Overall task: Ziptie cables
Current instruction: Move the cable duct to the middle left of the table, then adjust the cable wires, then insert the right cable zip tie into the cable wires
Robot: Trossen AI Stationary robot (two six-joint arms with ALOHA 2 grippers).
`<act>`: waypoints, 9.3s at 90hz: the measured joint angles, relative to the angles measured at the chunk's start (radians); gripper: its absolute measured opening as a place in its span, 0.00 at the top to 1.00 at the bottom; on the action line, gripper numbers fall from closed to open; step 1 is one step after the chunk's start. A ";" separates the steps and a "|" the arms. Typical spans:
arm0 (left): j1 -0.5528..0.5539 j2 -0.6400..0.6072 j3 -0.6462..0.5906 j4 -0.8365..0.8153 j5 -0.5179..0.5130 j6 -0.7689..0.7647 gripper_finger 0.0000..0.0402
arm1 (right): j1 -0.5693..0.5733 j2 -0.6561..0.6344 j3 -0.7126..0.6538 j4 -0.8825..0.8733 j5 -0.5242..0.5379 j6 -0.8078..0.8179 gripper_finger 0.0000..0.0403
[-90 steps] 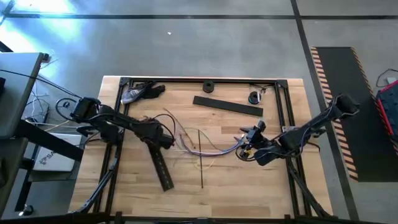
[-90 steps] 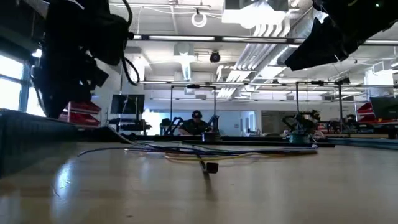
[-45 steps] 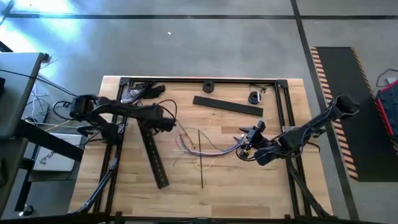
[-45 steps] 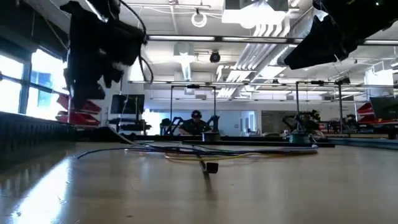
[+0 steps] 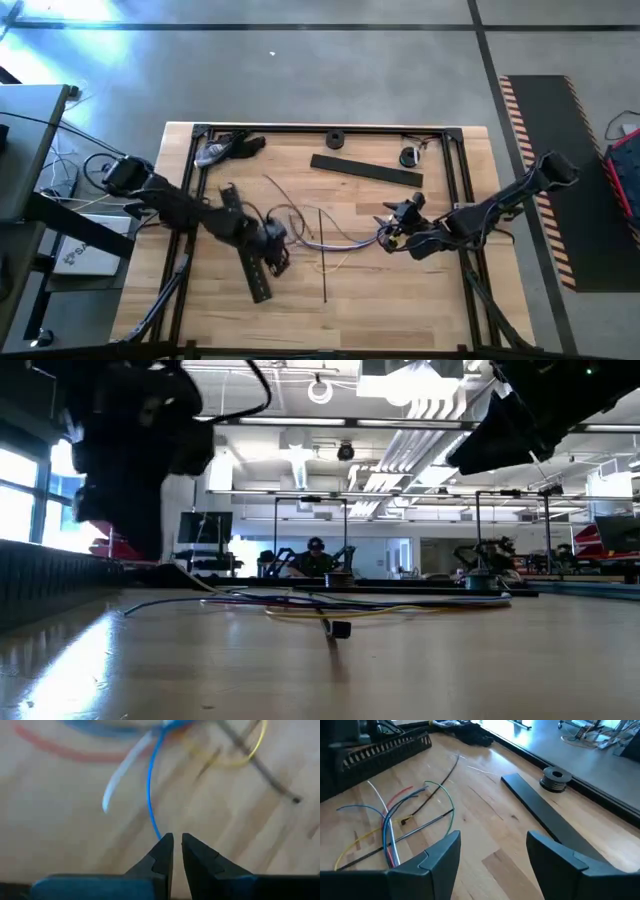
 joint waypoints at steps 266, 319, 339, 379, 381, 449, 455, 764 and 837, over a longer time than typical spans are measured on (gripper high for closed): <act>0.269 -0.016 0.084 -0.275 -0.496 0.501 0.98 | -0.446 0.782 0.396 0.272 -1.080 -0.485 1.00; 0.254 0.078 0.085 0.044 -0.281 0.652 0.98 | -0.388 0.762 0.464 0.275 -1.141 -0.599 1.00; 0.250 0.216 0.086 0.249 -0.085 0.696 0.98 | -0.351 0.571 0.465 -0.020 -0.730 -0.600 1.00; 0.205 0.157 0.085 0.070 0.106 0.678 0.98 | -0.346 0.401 0.308 0.046 -0.727 -0.548 1.00; 0.201 0.139 0.085 0.041 0.093 0.678 0.98 | -0.346 0.402 0.295 0.066 -0.732 -0.544 1.00; 0.255 0.168 0.084 -0.047 0.025 0.659 1.00 | -0.346 0.412 0.154 0.275 -0.775 -0.439 1.00; 0.212 0.142 0.084 -0.045 0.118 0.700 1.00 | -0.346 0.412 0.154 0.274 -0.775 -0.439 1.00; 0.067 -0.163 0.002 -0.216 -0.485 0.308 1.00 | -0.506 0.656 0.379 0.456 -1.052 -0.615 0.42; -0.049 -0.168 0.010 -0.363 -0.595 0.161 1.00 | -0.621 1.083 0.917 0.023 -1.071 -0.709 0.78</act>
